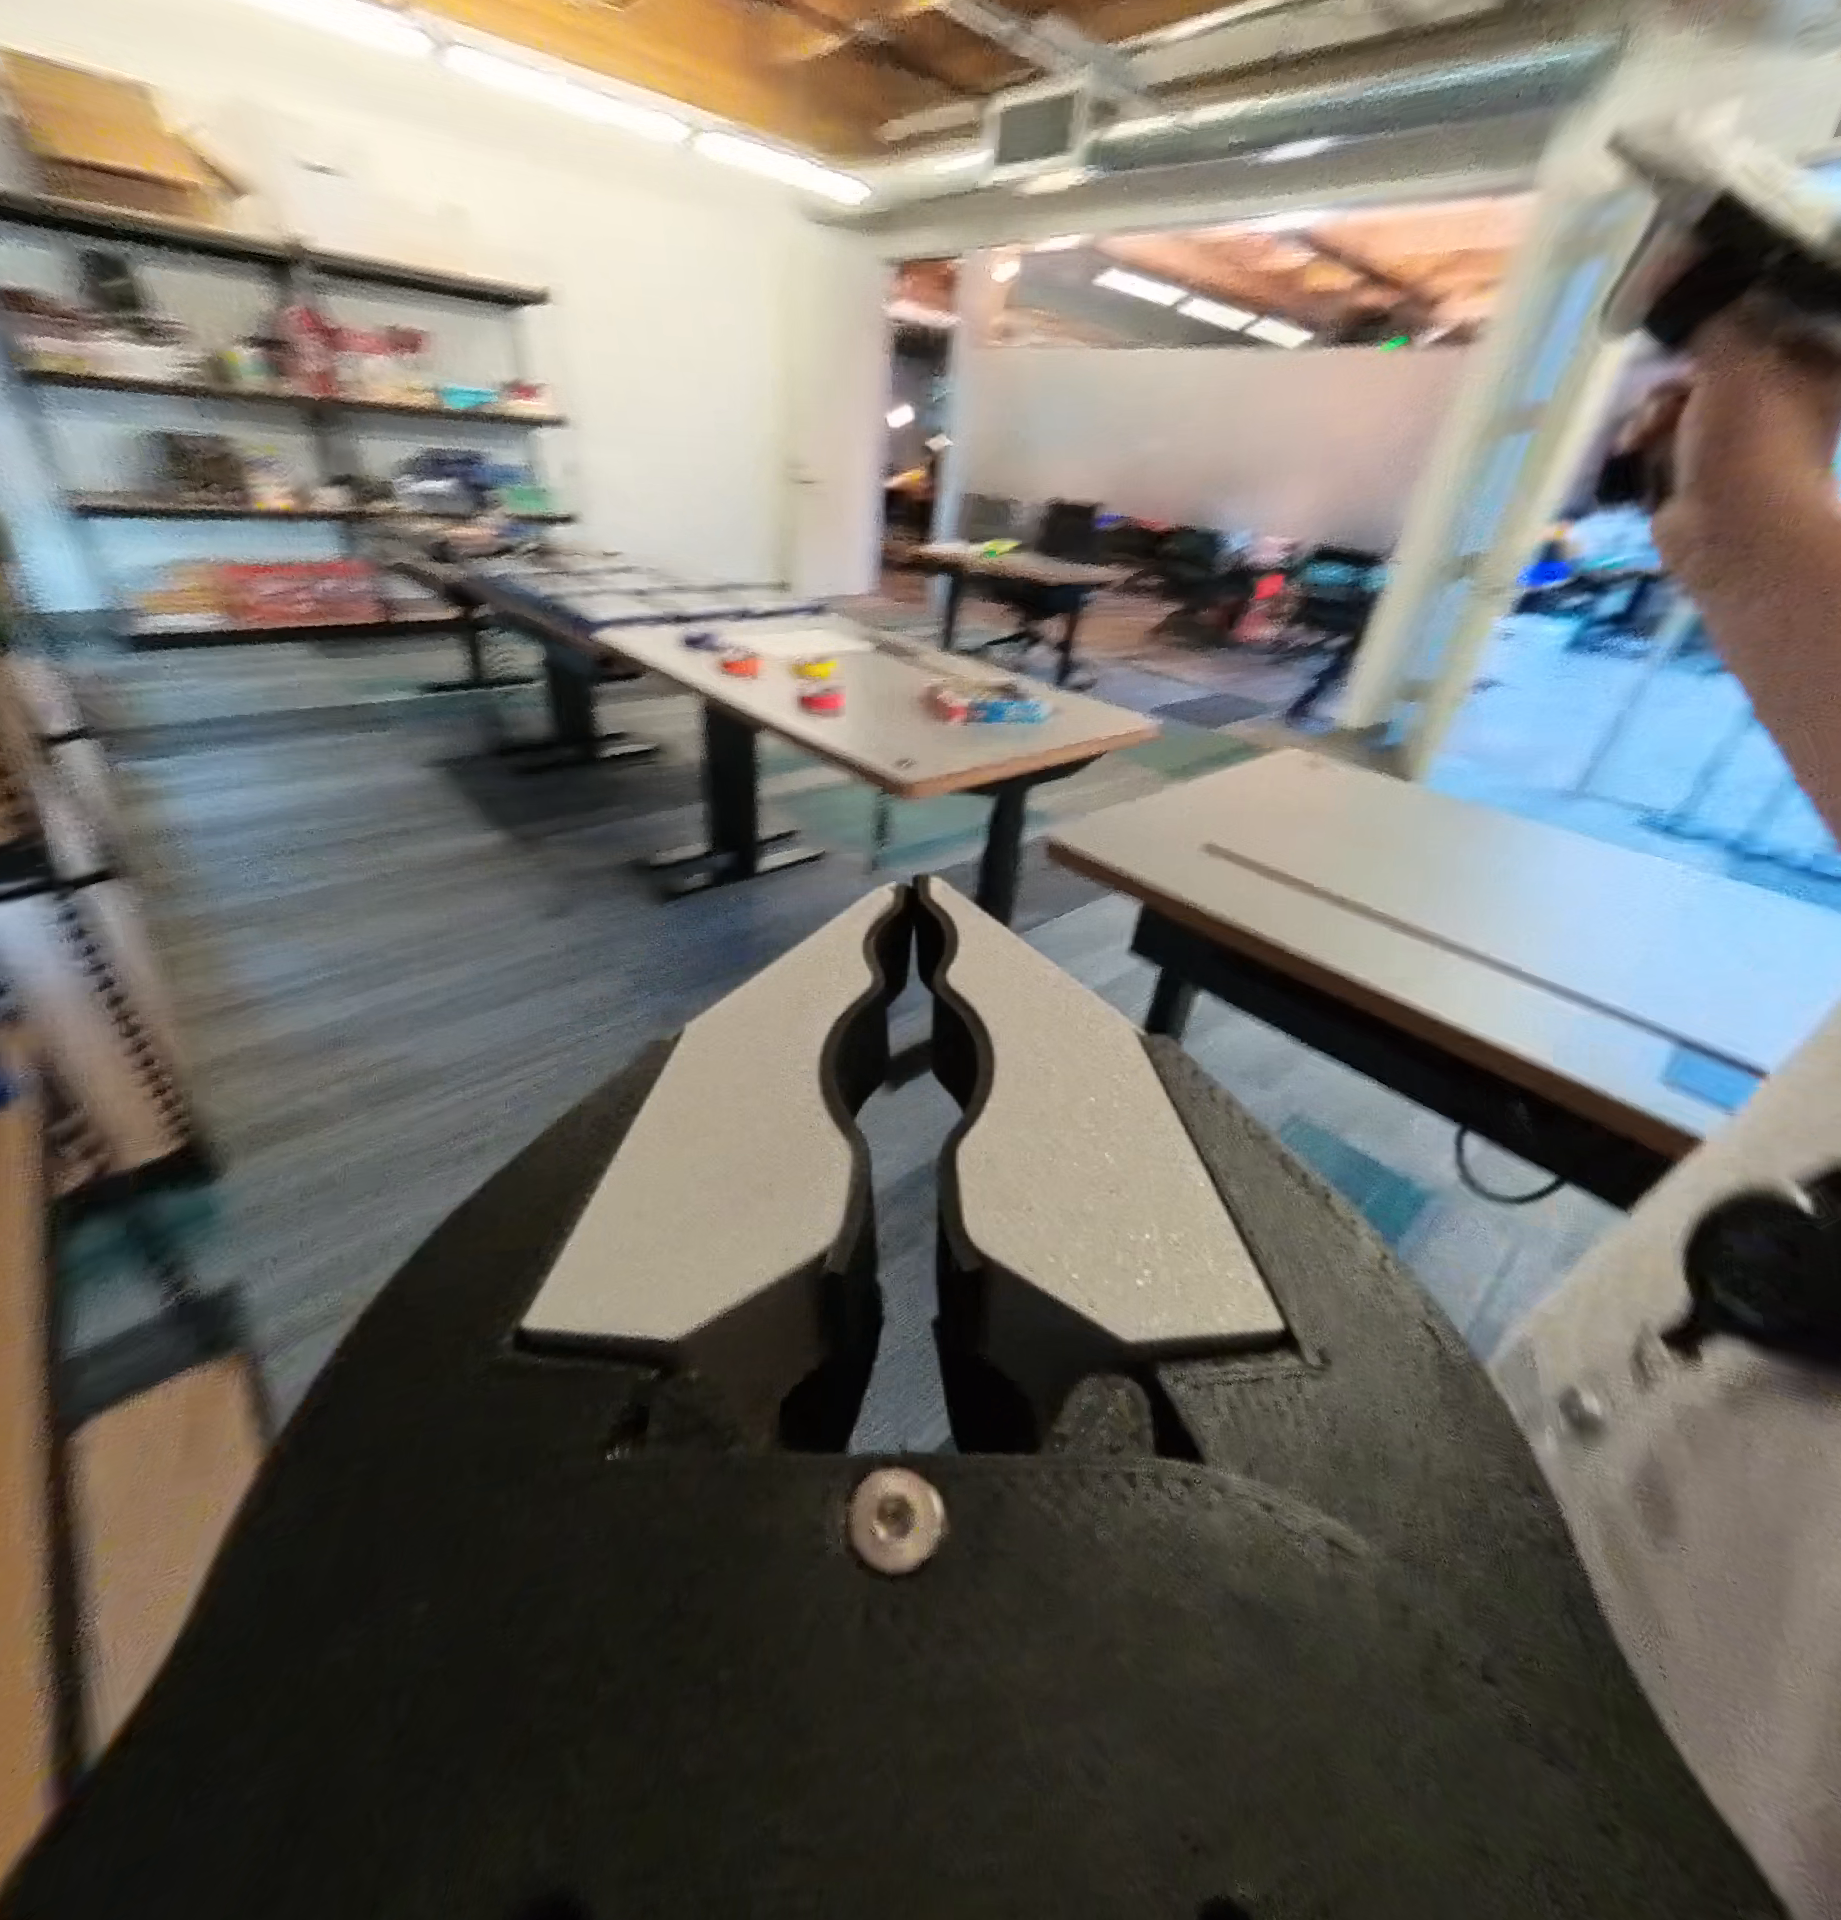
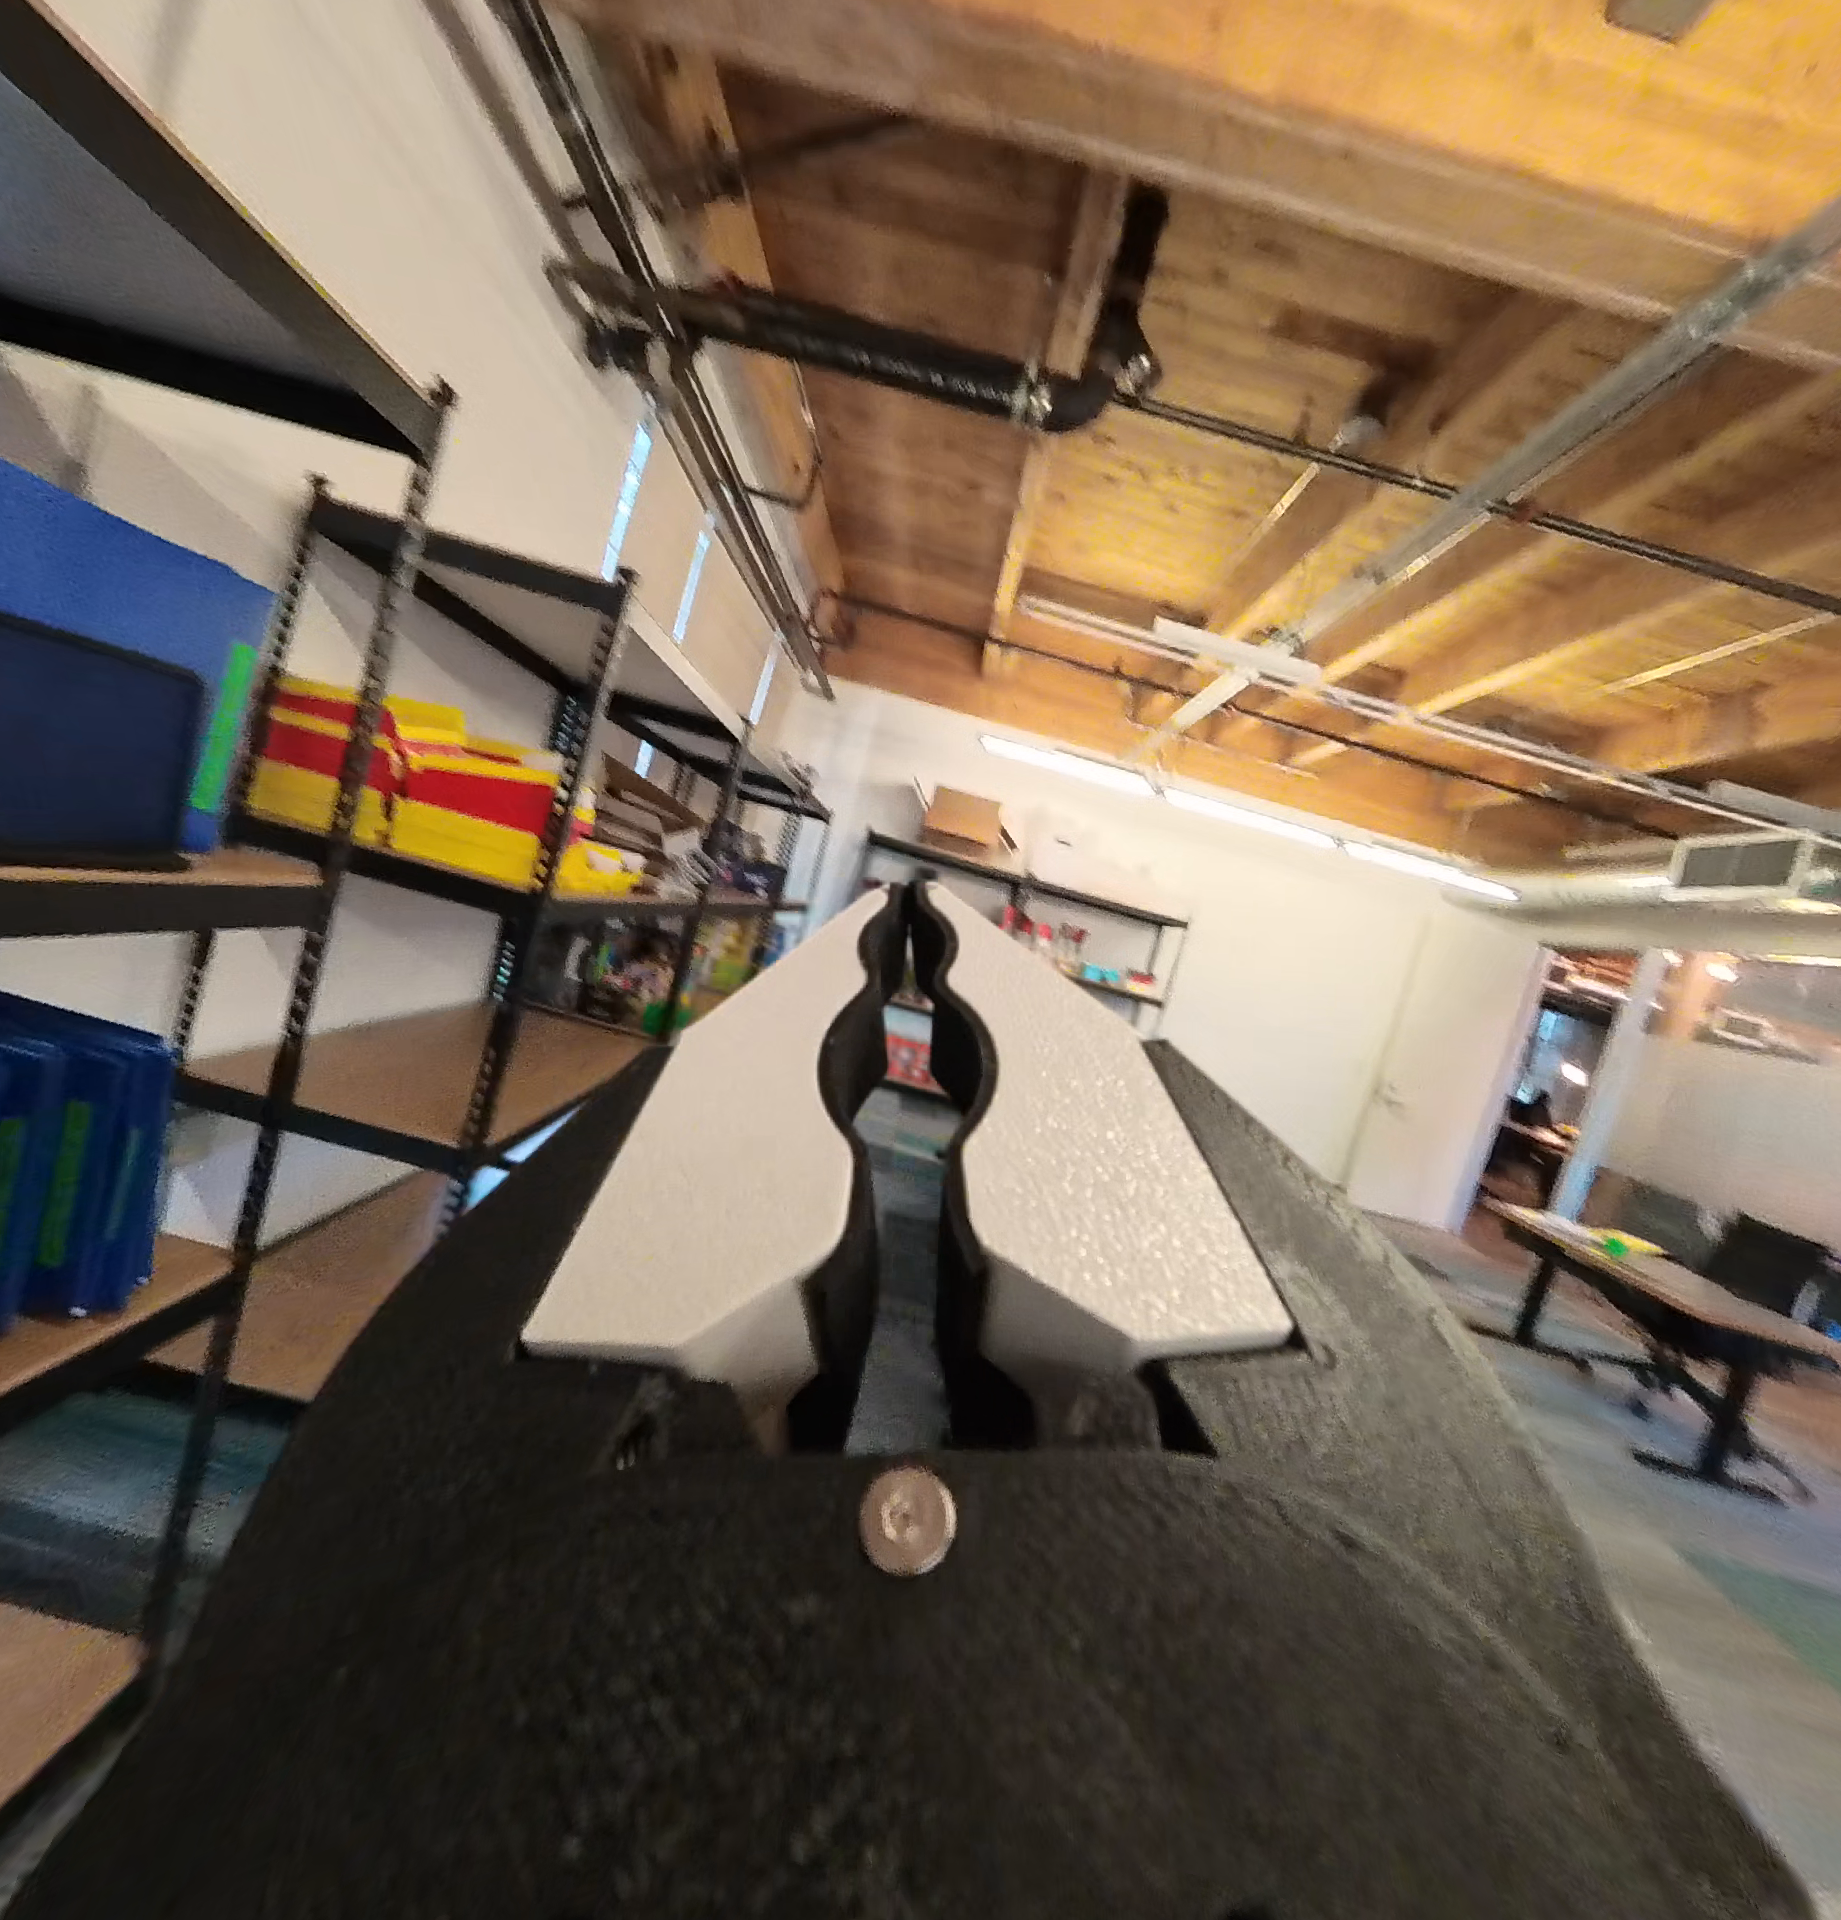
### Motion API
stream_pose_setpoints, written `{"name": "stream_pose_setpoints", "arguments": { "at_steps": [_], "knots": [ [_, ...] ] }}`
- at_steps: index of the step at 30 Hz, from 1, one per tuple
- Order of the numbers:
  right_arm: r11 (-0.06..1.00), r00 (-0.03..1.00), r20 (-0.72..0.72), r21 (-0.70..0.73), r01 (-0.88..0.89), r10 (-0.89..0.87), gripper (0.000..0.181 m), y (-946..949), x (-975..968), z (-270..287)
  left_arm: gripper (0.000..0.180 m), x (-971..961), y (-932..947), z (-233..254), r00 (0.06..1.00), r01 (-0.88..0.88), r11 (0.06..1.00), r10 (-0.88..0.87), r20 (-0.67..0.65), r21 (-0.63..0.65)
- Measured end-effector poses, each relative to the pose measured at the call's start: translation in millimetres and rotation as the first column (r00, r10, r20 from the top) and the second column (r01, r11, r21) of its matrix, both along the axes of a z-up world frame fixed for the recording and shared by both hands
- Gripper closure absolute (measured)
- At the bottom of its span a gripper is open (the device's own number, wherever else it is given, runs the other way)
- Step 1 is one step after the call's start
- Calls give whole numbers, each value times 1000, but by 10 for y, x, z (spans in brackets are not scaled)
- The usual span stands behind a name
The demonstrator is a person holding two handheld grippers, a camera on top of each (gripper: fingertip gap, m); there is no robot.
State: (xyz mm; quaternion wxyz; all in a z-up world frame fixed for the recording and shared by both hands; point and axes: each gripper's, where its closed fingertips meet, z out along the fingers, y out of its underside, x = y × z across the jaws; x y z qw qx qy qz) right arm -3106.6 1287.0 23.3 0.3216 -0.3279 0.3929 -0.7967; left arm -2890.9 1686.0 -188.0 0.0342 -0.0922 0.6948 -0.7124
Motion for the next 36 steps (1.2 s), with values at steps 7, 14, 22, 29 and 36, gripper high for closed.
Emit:
{"name": "stream_pose_setpoints", "arguments": {
  "at_steps": [7,14,22,29,36],
  "knots": [
    [933,921,-180,37,357,-345,181,-490,-281,-466,180,466,-1753,258,910,405,906,-413,-46,-126],
    [834,792,-345,47,550,-503,170,-1495,-409,-746,180,1160,-3188,-257,875,483,874,-480,-59,53],
    [873,913,-212,283,398,-348,143,-3319,610,-814,147,2440,-4524,-95,947,322,944,-321,-21,79],
    [882,895,-336,267,388,-292,130,-4410,1968,-1140,110,3668,-5151,-82,994,108,992,-109,3,70],
    [823,919,-278,422,380,-281,121,-5355,3053,-1734,82,4928,-5910,-286,986,91,983,-111,123,157]
  ]
}}
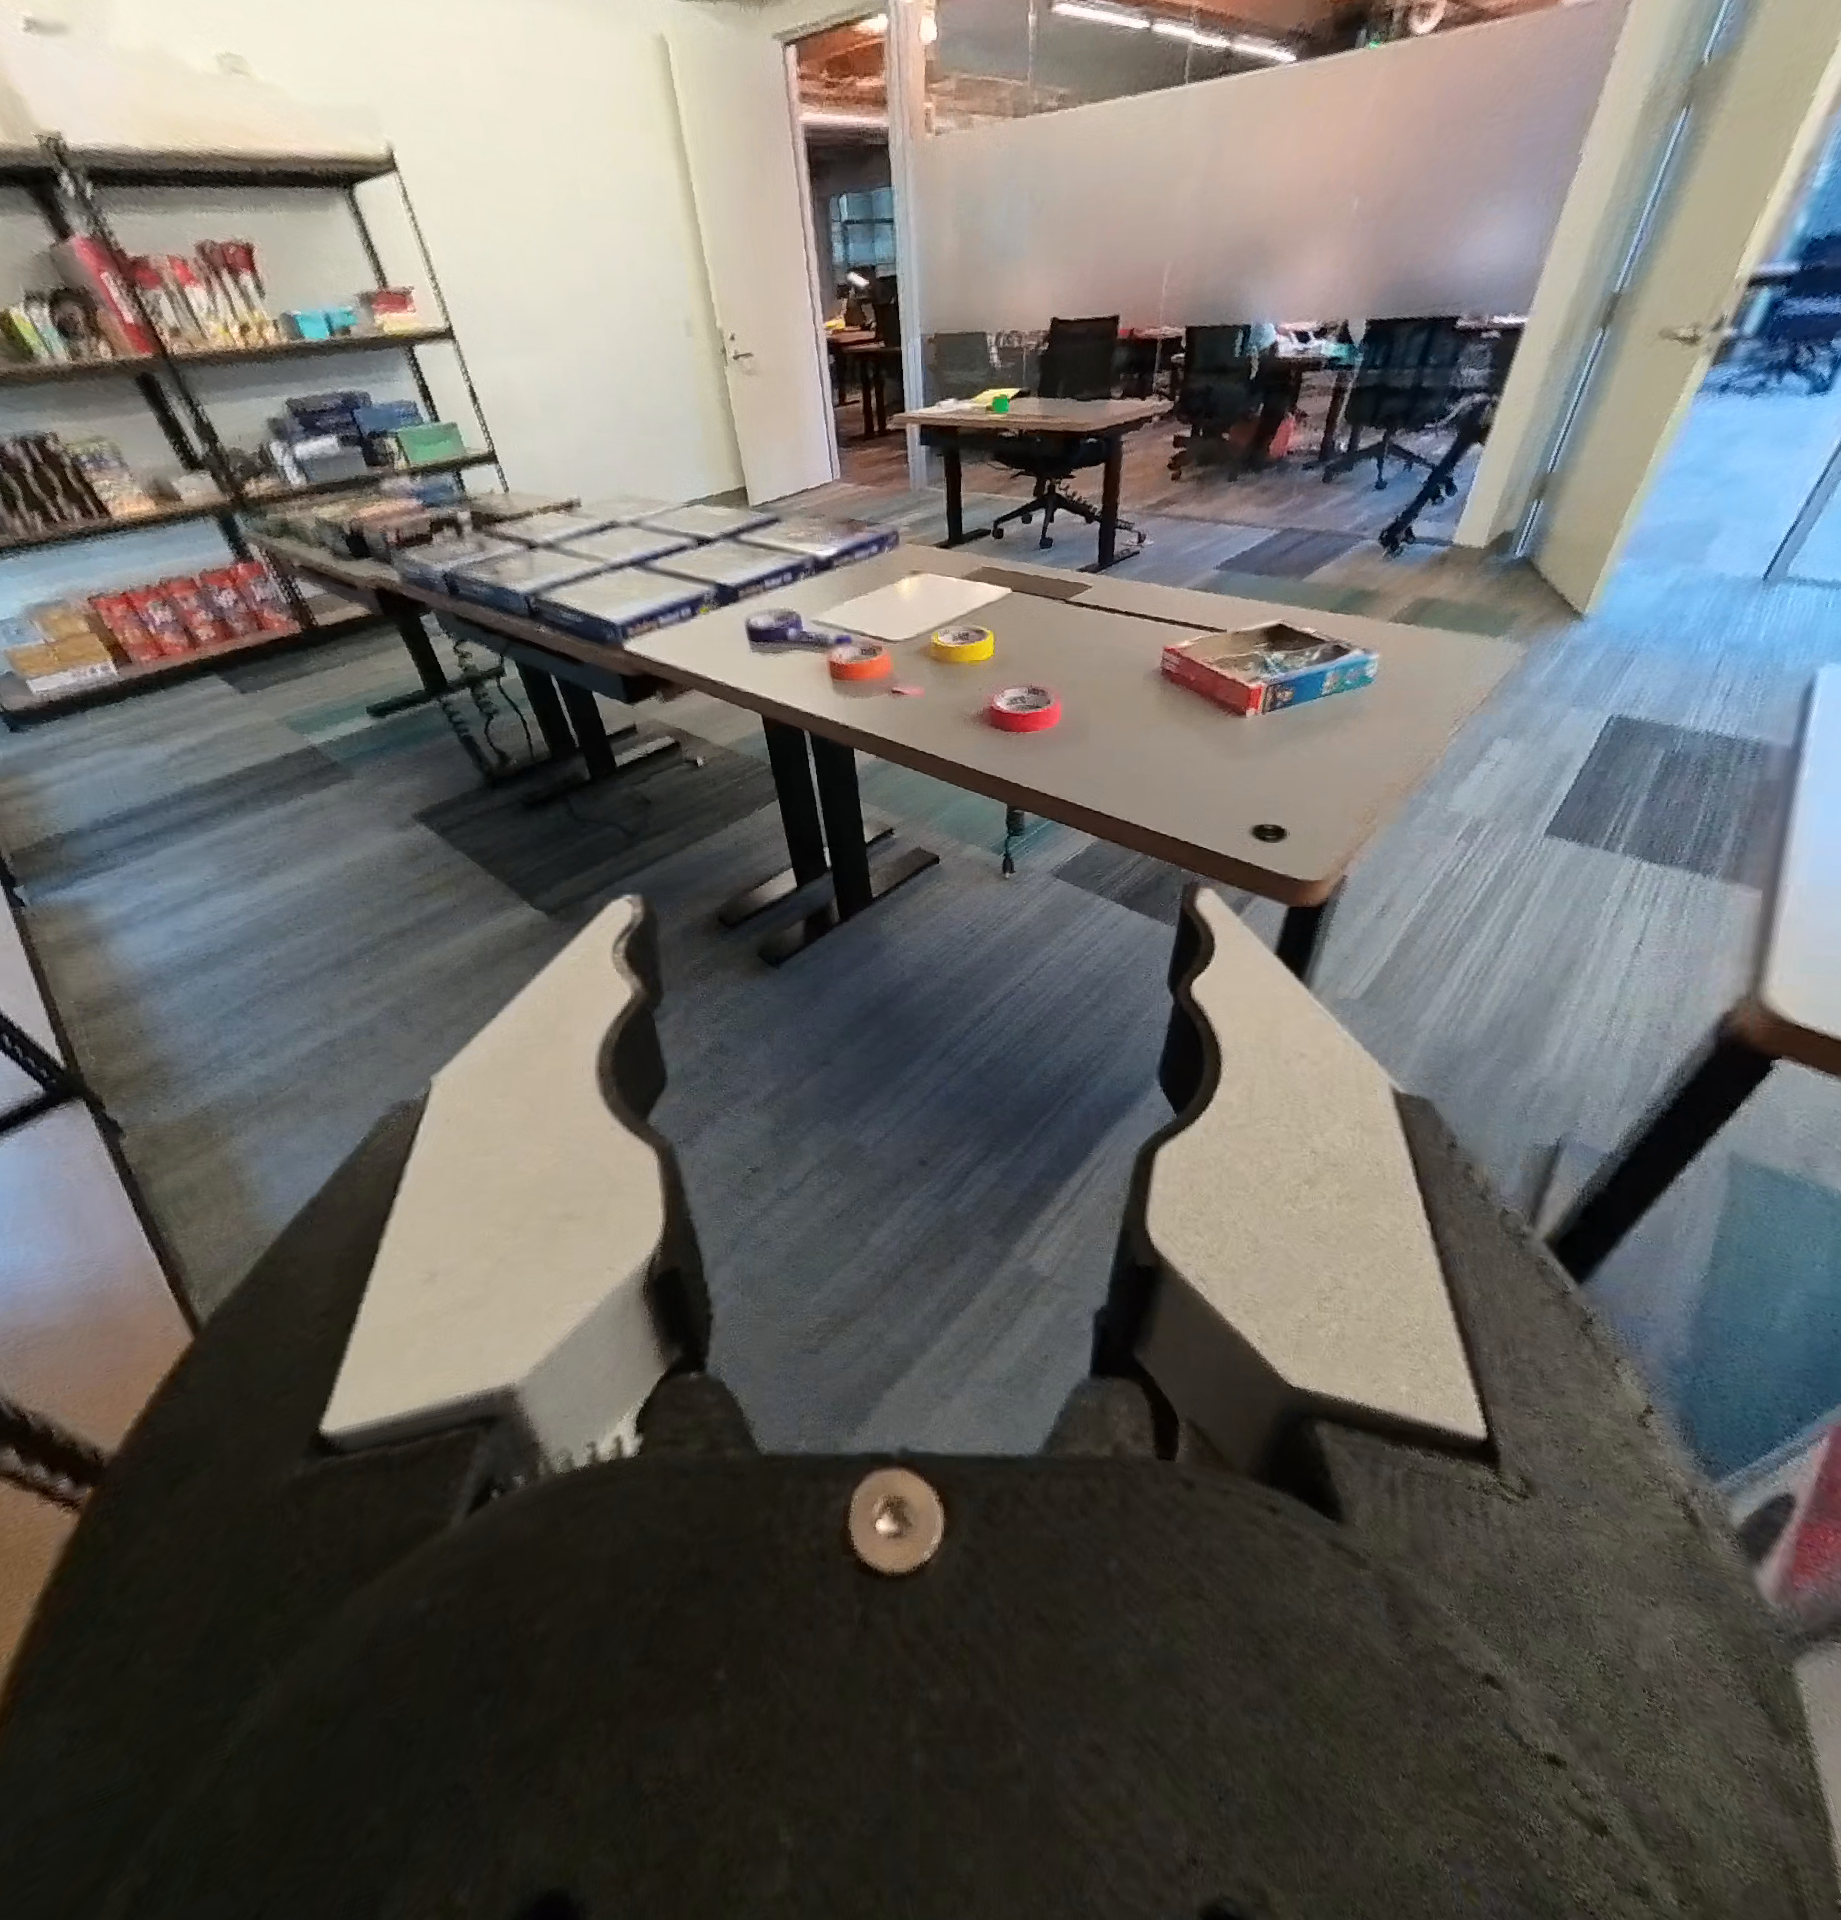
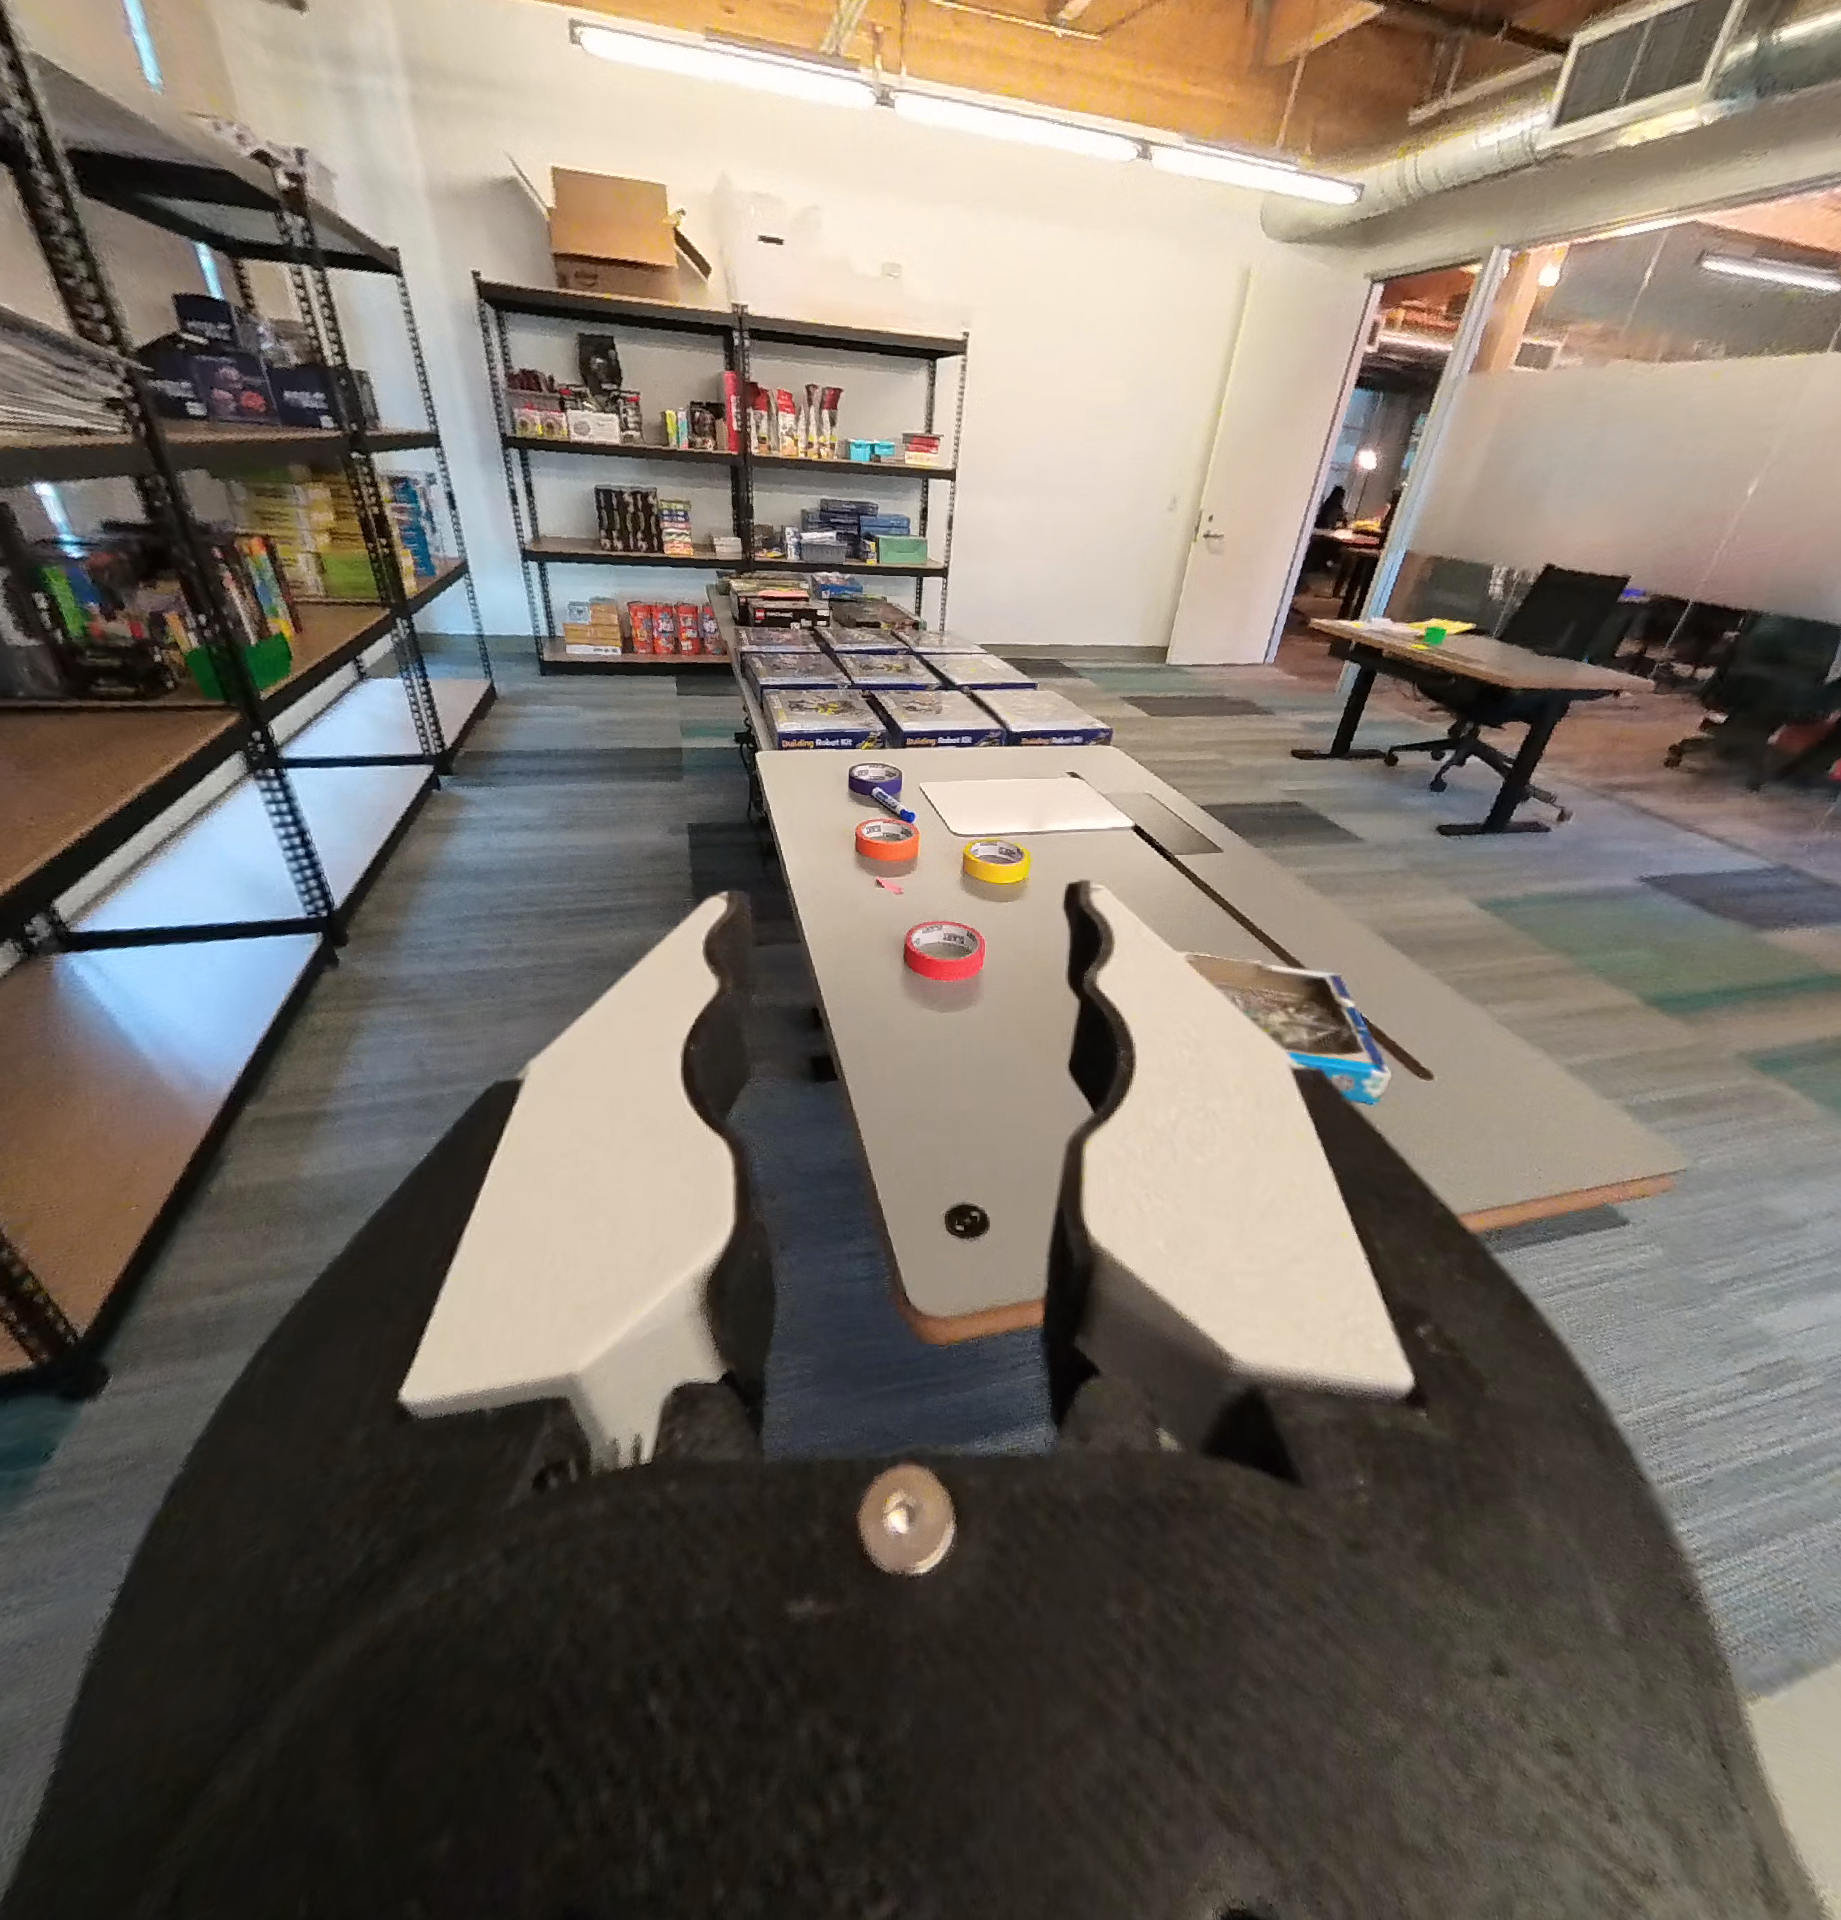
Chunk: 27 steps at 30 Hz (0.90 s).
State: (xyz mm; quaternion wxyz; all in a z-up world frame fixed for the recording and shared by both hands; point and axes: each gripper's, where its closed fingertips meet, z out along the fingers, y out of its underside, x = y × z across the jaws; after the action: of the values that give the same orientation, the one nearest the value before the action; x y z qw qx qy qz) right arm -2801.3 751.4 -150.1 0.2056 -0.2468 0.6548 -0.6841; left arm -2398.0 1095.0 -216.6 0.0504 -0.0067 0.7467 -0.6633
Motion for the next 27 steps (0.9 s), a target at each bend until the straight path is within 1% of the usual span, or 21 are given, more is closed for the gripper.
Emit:
{"name": "stream_pose_setpoints", "arguments": {
  "at_steps": [2,4,6,7,9,12,15,19,21,23,25,27],
  "knots": [
    [996,996,-11,-14,87,-88,120,-276,183,5,78,373,-373,55,999,37,999,-37,39,-4],
    [990,990,-11,-11,143,-143,118,-501,365,62,71,655,-806,137,992,116,992,-118,51,47],
    [986,986,-39,-33,164,-165,118,-692,544,99,71,908,-1255,282,976,187,982,-189,107,25],
    [979,976,-70,-42,202,-204,118,-805,576,66,71,1014,-1487,351,968,218,976,-218,122,10],
    [962,955,-123,-7,273,-271,114,-1000,619,-82,68,1160,-1933,469,955,273,962,-273,117,20],
    [954,948,-130,39,299,-291,115,-1251,729,-295,70,1344,-2538,601,943,312,950,-305,132,-33],
    [924,914,-213,92,372,-347,112,-1655,652,-577,70,1500,-3152,445,937,347,937,-345,55,-34],
    [909,910,-198,138,393,-363,112,-2387,624,-715,75,1697,-3958,269,939,345,939,-345,-14,3],
    [905,924,-137,193,379,-358,113,-2816,696,-717,77,1782,-4340,295,940,341,940,-340,-29,12],
    [920,941,-77,199,338,-330,114,-3270,859,-639,78,1874,-4721,322,938,348,937,-347,-14,23],
    [929,945,-100,179,324,-310,114,-3746,1025,-594,79,2011,-5096,348,944,329,944,-329,2,24],
    [940,954,-131,183,289,-268,114,-4187,1284,-574,81,2115,-5413,404,949,313,950,-313,-32,-5]
  ]
}}
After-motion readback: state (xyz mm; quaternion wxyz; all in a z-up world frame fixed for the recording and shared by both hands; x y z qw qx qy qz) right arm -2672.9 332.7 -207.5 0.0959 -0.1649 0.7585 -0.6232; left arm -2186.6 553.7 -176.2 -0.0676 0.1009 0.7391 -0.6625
